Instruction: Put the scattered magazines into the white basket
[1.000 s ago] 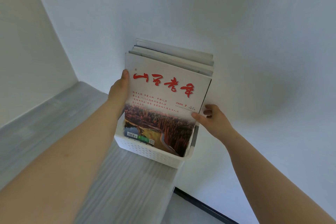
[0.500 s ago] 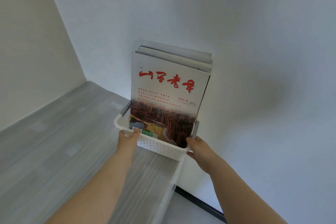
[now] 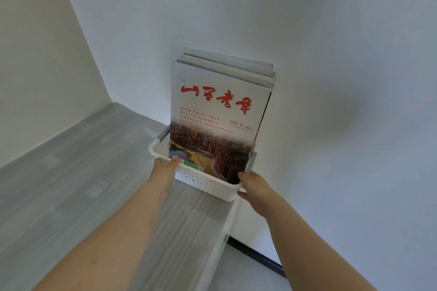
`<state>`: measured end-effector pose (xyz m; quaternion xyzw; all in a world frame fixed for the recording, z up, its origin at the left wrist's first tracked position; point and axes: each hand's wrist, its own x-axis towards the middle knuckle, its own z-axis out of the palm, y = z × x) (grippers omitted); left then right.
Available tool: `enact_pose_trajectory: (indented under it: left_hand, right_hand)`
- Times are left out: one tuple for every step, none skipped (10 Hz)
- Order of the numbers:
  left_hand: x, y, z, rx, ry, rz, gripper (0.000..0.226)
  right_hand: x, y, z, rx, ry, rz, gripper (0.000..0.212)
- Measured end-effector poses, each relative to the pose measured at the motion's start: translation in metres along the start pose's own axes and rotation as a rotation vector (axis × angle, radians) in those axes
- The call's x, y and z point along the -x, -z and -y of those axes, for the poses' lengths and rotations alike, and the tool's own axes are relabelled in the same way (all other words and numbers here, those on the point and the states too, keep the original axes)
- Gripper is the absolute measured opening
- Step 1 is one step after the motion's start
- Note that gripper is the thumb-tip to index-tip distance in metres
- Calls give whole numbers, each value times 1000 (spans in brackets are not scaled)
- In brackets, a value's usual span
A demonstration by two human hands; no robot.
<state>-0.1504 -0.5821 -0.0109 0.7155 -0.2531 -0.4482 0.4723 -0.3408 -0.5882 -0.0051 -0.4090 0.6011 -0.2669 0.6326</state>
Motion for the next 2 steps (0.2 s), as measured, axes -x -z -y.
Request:
enact_pose_trajectory:
  left_hand:
    - [0,9,4,-68,-22,9,48]
    - [11,22,2,-142,-28,-12,46]
  right_hand:
    - [2,13,-4,10,8,37,46]
    - [8,32,-7,14,61,-125,40]
